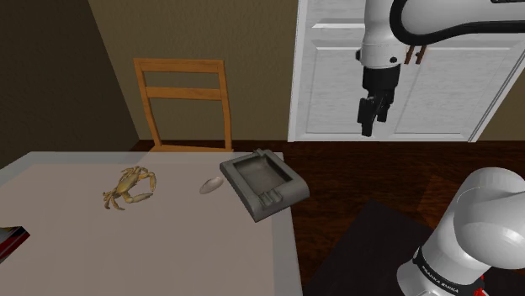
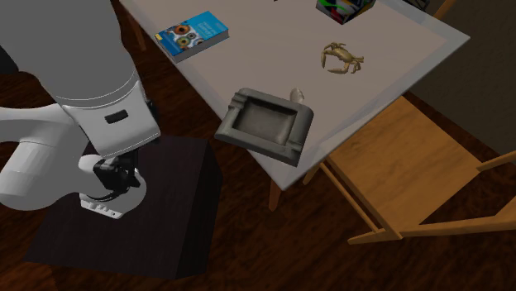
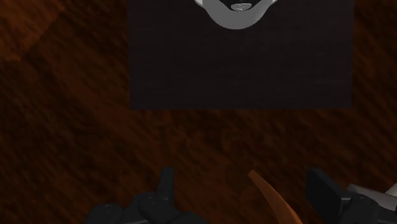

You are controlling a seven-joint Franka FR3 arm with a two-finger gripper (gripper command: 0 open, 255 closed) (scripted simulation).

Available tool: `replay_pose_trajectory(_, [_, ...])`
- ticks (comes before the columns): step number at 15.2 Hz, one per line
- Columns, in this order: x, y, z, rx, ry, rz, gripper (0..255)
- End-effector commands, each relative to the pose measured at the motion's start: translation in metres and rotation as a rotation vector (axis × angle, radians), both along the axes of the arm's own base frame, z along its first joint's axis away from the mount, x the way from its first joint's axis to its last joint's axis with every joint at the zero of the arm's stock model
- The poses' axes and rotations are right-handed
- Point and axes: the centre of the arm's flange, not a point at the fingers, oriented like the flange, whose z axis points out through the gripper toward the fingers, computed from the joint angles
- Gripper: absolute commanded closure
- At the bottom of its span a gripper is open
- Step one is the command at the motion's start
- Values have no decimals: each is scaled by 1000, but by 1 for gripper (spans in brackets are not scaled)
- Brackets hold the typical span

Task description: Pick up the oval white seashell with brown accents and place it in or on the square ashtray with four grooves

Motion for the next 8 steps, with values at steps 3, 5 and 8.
replay_pose_trajectory(3, [4, 23, -8, -1, -8, -60, 0])
replay_pose_trajectory(5, [10, 47, -17, -2, -17, -120, 0])
replay_pose_trajectory(8, [21, 80, -29, -3, -29, -209, 0])
